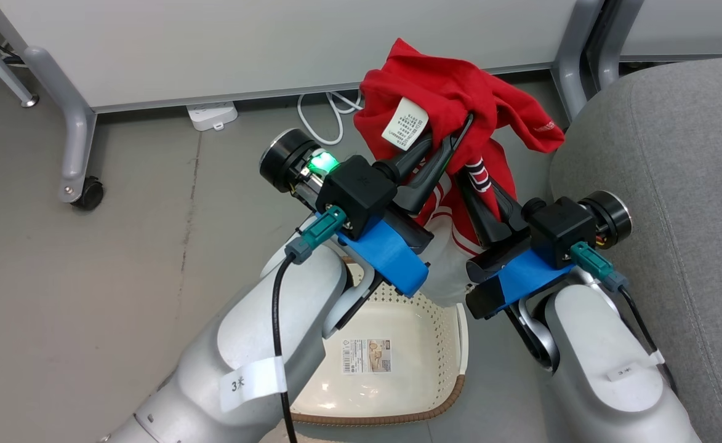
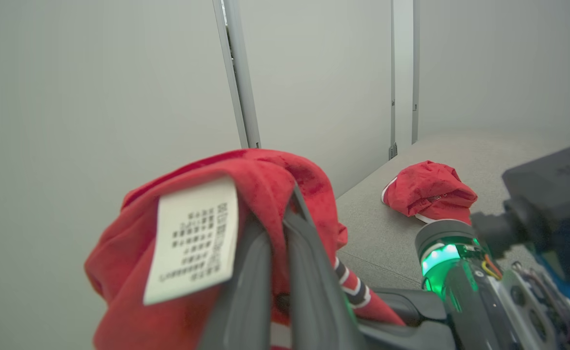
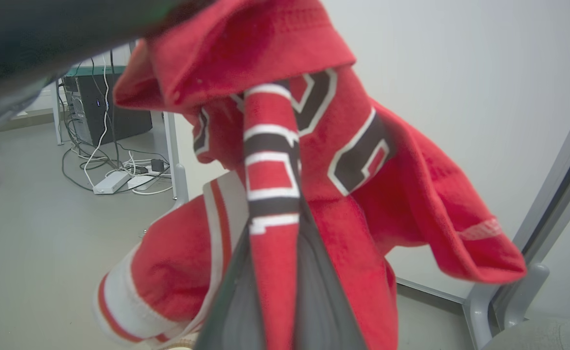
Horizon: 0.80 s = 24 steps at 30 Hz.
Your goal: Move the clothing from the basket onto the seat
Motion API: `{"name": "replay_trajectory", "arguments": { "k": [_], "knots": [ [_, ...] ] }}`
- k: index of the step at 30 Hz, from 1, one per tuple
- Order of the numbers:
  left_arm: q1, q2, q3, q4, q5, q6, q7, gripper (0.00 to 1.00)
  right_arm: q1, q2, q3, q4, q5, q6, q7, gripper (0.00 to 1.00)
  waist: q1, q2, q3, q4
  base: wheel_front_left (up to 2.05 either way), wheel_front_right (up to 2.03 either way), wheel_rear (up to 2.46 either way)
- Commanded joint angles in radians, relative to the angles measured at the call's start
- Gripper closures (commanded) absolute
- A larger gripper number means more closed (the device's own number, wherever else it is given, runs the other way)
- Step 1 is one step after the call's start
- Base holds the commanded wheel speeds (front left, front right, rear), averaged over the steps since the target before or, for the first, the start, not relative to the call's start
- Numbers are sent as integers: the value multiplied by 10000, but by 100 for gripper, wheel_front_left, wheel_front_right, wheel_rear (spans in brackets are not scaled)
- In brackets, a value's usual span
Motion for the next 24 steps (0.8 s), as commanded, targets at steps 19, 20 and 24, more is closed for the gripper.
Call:
{"name": "replay_trajectory", "arguments": {
  "k": [19,20,24],
  "knots": [
    [147,-25,198,100,164,-6,-50,0,24,5,105,23,161,1,-9,100,0,0,-73,24,0,0,0],
    [146,-26,201,103,165,-6,-50,0,27,5,112,25,171,1,-9,100,0,0,-74,22,0,0,0],
    [120,-26,201,75,165,-6,-50,0,16,5,131,30,190,1,-9,100,0,0,-49,15,0,0,0]
  ]
}}
